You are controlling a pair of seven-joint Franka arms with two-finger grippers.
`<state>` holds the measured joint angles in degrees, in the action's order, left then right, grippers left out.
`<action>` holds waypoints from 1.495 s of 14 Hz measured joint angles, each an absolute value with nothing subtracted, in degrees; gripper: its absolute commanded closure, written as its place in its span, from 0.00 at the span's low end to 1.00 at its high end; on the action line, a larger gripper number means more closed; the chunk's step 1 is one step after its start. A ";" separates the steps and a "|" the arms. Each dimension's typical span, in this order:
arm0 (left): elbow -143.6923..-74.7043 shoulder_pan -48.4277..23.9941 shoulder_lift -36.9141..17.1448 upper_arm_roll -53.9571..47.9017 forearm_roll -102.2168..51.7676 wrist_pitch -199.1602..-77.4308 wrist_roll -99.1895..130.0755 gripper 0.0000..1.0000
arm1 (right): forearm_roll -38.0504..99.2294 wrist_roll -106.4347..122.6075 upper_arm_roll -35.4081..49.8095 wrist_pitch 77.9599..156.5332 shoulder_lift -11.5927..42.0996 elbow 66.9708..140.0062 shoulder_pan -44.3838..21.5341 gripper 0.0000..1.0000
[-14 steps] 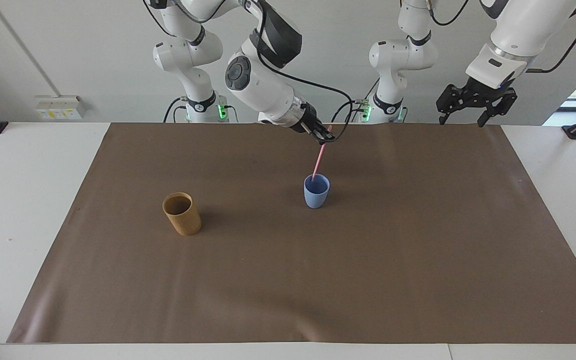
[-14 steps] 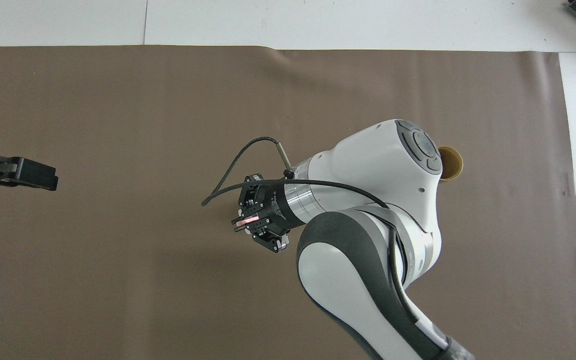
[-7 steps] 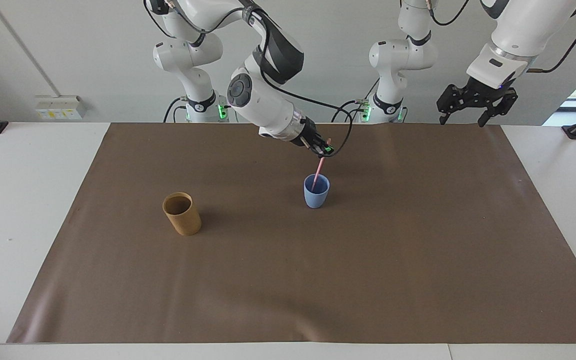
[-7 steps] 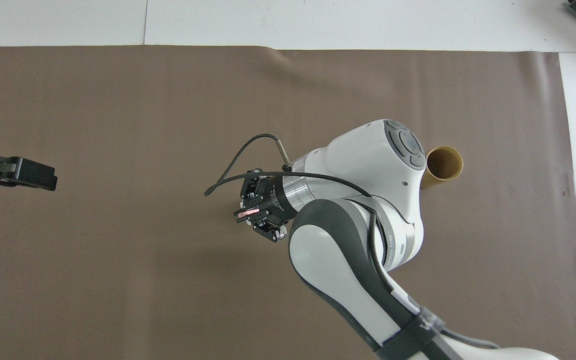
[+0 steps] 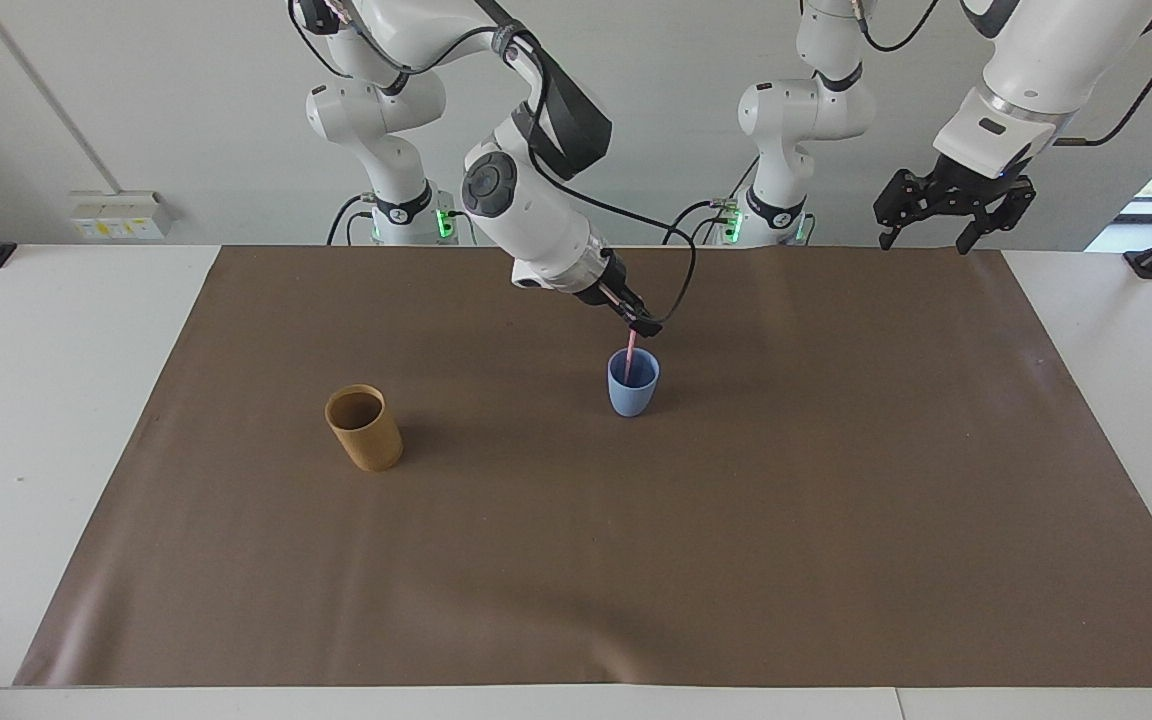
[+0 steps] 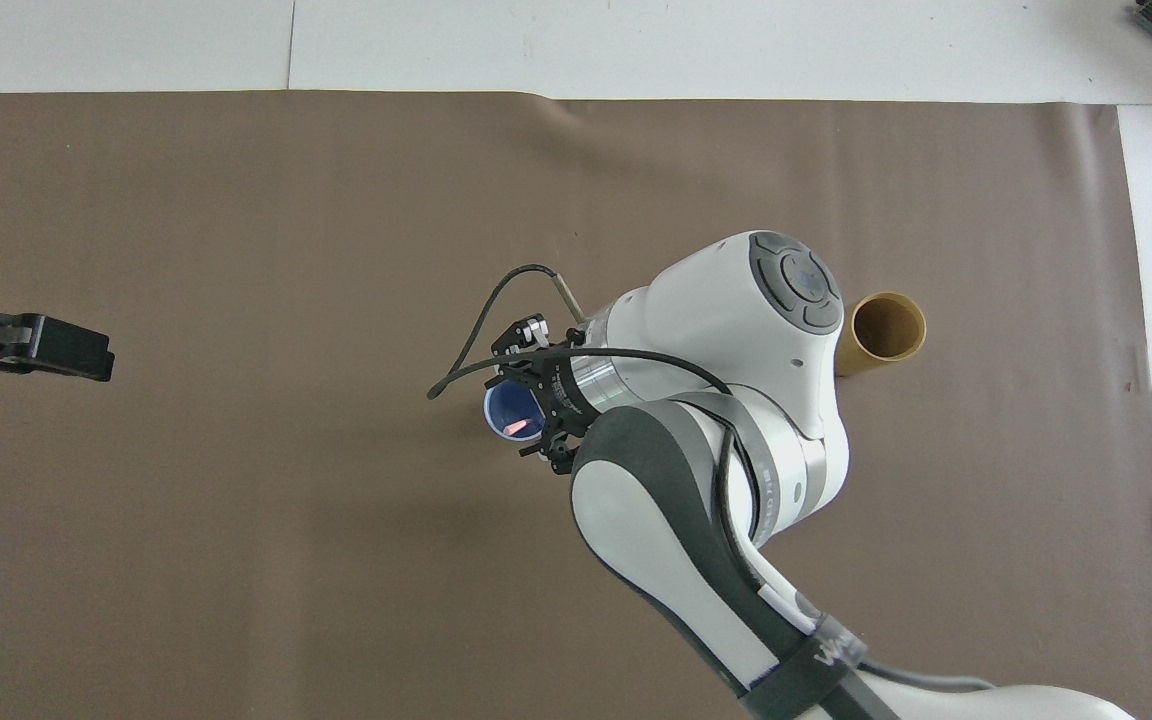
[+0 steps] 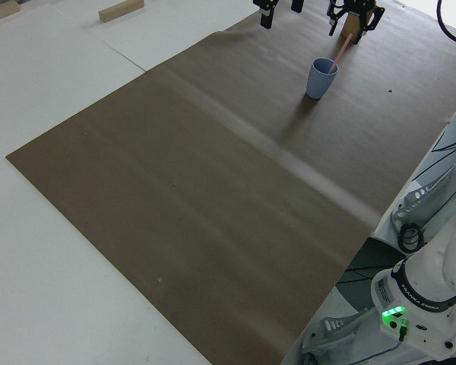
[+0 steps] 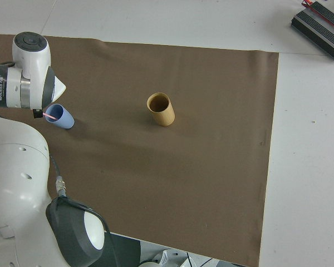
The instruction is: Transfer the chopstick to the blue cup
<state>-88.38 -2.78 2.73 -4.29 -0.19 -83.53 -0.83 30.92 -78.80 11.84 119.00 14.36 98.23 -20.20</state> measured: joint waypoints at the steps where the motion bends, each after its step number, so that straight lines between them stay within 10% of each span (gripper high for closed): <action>1: -88.38 -2.78 2.73 -4.29 -0.19 -83.53 -0.83 0.00 | 28.70 -78.61 11.66 118.83 13.99 97.44 -19.37 0.00; 21: -88.47 -2.78 2.73 -4.92 -0.19 -85.17 -0.89 0.00 | -3.10 -38.86 10.86 102.22 -0.90 92.32 -5.28 0.00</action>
